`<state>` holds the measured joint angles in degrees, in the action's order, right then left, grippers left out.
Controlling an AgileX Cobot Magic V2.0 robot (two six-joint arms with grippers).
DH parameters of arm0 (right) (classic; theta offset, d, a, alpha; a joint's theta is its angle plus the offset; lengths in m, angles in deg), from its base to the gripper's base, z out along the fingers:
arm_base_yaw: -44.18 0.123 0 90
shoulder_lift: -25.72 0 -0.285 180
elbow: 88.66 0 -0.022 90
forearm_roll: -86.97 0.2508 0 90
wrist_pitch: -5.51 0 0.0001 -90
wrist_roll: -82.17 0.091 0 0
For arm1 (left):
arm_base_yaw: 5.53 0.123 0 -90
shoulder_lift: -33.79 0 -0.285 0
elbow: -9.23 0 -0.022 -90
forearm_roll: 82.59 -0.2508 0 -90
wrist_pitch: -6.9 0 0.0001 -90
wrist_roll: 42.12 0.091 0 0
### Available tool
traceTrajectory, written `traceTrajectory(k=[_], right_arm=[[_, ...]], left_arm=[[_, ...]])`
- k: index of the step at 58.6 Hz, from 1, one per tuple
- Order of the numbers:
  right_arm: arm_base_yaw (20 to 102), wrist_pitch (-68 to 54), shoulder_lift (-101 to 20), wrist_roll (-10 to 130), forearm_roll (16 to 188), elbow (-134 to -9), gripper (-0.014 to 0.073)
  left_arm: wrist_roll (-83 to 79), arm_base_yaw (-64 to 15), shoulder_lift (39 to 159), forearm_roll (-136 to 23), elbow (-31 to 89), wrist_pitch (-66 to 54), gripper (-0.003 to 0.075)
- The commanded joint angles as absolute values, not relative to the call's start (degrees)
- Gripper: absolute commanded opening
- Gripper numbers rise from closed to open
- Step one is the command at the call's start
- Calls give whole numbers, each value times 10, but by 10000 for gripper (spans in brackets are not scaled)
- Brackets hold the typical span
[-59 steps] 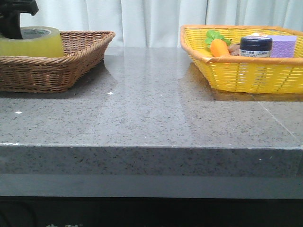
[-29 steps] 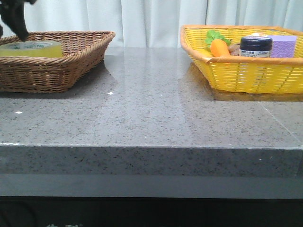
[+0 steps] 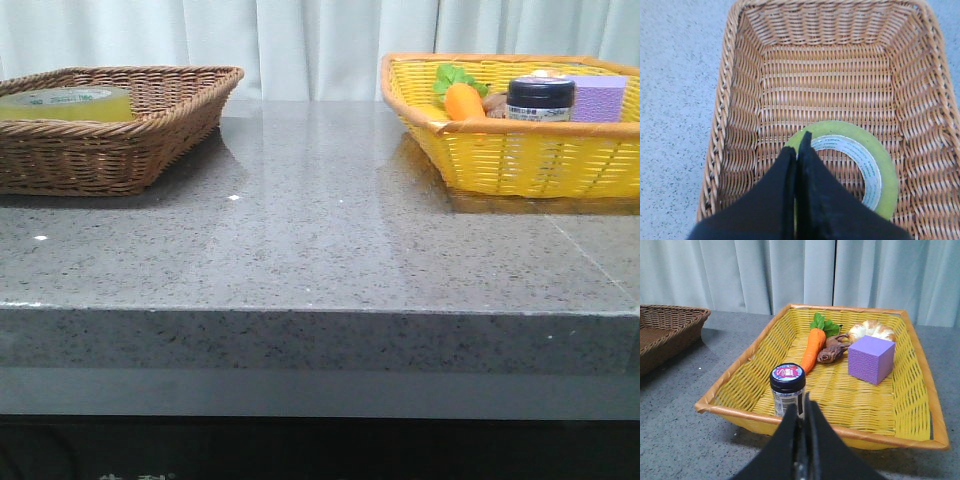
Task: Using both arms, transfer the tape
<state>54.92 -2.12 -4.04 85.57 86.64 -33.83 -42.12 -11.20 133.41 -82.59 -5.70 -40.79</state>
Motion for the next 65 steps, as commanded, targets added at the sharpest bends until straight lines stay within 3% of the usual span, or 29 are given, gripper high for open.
traceTrajectory(k=[1,15,26,46,65], right_arm=[[546,23,-43,853,859,-356,-69],[546,23,-43,853,859,-356,-69],[546,23,-43,853,859,-356,-69],[546,23,-43,853,859,-356,-69],[546,23,-43,853,859,-356,-69]], left_arm=[[-427,-112,1262,-822,-17,-322,-20],[-427,-112,1103,-832,193,-167,-20],[-427,-112,953,-834,351,-117,-20],[-427,-112,671,-826,549,-121,-20],[-427,-112,431,-806,624,-191,-20]])
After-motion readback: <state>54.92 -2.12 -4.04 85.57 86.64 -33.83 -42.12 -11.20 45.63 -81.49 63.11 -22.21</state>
